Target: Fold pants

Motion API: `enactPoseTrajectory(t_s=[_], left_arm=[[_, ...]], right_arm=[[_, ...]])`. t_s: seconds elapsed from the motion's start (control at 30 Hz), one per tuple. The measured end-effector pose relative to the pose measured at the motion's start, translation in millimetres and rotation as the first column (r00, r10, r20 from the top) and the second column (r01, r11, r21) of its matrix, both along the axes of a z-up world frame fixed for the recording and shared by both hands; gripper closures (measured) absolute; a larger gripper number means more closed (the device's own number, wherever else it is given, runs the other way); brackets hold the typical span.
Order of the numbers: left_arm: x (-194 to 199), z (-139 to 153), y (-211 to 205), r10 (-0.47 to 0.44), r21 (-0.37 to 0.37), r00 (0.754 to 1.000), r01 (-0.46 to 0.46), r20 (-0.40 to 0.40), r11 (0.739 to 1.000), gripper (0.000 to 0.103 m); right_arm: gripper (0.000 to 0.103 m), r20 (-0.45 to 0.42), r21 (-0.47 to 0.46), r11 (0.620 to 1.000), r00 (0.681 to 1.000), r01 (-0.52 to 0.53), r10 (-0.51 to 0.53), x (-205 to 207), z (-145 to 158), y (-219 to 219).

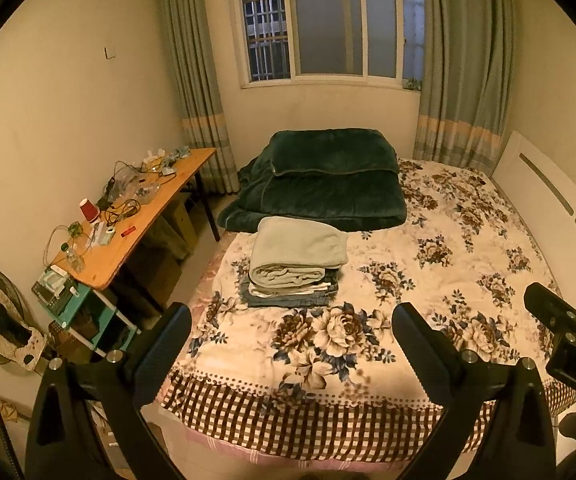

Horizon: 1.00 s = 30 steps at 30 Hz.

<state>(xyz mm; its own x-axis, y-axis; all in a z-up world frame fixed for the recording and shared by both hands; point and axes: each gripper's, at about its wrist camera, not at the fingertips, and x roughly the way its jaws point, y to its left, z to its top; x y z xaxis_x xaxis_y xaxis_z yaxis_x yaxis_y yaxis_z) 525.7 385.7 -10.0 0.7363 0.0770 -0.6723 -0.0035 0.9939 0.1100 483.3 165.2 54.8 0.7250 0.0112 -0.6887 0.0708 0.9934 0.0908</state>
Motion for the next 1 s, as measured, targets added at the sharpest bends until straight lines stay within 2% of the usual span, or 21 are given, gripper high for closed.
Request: enactPoseTrajectory(t_s=[1.0], left_arm=[[-16.8, 2.4, 3.1, 0.038, 0.004, 0.999, -0.038, 0.025, 0.999, 0.0]], right_arm=[[0.0, -0.002, 0.002, 1.0, 1.0, -0.026, 0.026, 4.2, -0.1, 6.9]])
